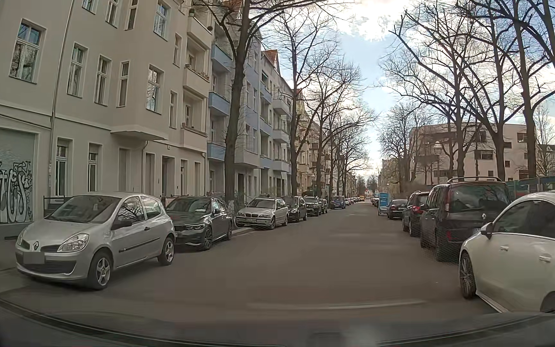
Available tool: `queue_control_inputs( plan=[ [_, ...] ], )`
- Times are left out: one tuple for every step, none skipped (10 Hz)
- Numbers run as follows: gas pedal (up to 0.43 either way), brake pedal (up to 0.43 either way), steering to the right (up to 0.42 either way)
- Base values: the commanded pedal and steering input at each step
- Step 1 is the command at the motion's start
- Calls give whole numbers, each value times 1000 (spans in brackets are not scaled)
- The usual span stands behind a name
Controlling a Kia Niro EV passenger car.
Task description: Follow the waypoints while adhering to traffic rules and regulations
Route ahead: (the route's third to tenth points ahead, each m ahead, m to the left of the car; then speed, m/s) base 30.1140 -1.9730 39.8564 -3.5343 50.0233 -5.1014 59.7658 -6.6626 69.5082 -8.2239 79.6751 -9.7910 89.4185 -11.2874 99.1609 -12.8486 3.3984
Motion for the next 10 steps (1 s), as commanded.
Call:
queue_control_inputs(
  plan=[
    [287,37,5],
    [287,30,37],
    [287,37,69],
    [280,37,93],
    [268,37,116],
    [260,37,137],
    [248,30,142],
    [220,37,130],
    [189,30,103],
    [157,30,80]
  ],
)
